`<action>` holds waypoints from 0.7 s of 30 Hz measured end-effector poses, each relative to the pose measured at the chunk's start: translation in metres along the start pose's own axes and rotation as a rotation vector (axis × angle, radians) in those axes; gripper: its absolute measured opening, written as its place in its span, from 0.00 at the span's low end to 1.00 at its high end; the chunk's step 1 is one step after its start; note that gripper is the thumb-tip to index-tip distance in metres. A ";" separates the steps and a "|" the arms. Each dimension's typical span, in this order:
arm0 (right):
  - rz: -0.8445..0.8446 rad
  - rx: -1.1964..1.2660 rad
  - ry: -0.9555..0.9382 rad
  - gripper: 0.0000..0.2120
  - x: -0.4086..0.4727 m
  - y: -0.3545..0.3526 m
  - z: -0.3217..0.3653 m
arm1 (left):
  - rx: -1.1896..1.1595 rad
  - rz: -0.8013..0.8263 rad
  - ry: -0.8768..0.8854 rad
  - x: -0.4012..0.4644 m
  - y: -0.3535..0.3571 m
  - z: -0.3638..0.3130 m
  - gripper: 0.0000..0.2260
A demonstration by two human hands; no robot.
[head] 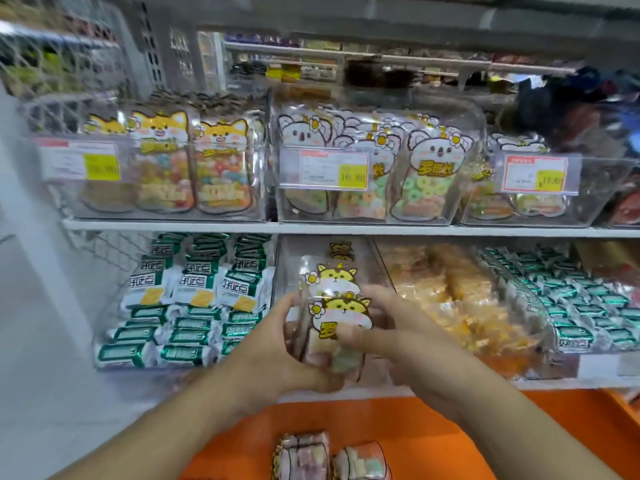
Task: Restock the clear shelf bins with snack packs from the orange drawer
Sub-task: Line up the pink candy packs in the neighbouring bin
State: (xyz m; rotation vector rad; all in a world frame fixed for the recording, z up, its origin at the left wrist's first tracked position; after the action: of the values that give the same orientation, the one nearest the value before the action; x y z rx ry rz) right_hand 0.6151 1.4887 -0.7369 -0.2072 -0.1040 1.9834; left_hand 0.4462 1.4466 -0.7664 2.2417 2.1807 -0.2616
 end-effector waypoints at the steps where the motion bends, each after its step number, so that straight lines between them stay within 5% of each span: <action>1: -0.024 -0.015 -0.008 0.23 0.001 -0.002 0.003 | 0.004 -0.002 0.006 -0.001 -0.003 0.002 0.41; 6: -0.055 -0.124 -0.148 0.28 0.014 0.000 0.013 | 0.094 -0.045 0.070 -0.008 -0.014 -0.002 0.37; 12: -0.105 -0.336 -0.277 0.14 0.036 -0.004 0.020 | 0.259 -0.003 0.152 -0.005 -0.020 -0.006 0.33; 21: -0.238 -0.283 -0.347 0.13 0.047 -0.010 0.014 | 0.477 -0.145 0.277 -0.003 -0.019 -0.012 0.36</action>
State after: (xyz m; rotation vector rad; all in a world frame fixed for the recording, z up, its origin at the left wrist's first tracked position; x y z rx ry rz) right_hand 0.6027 1.5355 -0.7256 -0.0267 -0.6080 1.7447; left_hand 0.4287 1.4455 -0.7519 2.4744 2.6703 -0.5587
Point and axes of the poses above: each hand's wrist, its own x-axis towards the middle knuckle, its own y-axis out of the palm, z = x × y, the point moved 5 cm from there along x, towards the middle knuckle, and after that the axes turned 6 degrees about -z, right-handed, at the moved point
